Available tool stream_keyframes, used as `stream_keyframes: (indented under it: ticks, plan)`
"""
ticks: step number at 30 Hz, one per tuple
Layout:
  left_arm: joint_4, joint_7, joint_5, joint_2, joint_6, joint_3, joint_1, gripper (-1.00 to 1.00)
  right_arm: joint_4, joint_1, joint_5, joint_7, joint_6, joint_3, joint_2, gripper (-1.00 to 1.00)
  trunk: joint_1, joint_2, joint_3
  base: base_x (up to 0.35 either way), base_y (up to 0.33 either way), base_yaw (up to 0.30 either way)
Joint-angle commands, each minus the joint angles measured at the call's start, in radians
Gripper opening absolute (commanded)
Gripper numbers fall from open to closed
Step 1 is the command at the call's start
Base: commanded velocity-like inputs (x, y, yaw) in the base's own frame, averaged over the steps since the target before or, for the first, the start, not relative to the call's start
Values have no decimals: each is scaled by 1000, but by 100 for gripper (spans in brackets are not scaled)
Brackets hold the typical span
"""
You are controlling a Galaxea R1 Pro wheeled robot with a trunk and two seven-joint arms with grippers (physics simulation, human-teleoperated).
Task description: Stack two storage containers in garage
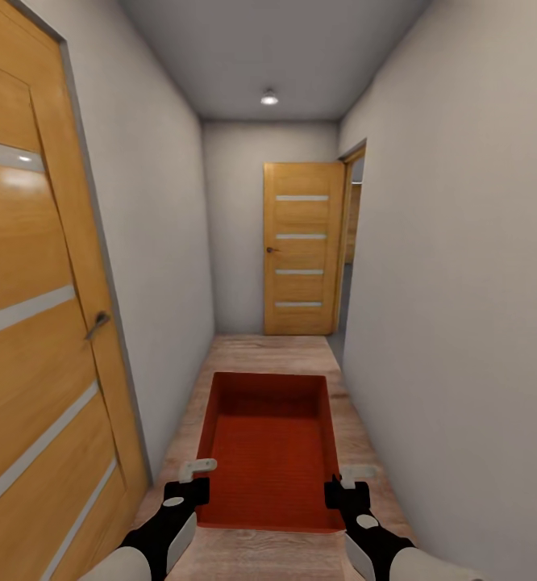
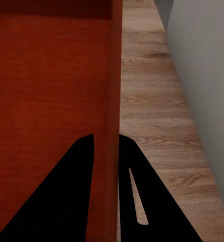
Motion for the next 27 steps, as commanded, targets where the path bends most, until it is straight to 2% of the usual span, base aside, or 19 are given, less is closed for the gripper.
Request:
stream_keyframes:
  ticks: [1,27]
  plan:
    - [-4,11,-18,31,-48,48,-1,-100,1,0,-6,1,-1,-49,0,-100,1,-1,-2,322,0,0]
    - [-4,11,-18,32,-48,49,-2,-100,1,-1,-6,0,-1,-49,0,-100,1,-1,-2,322,0,0]
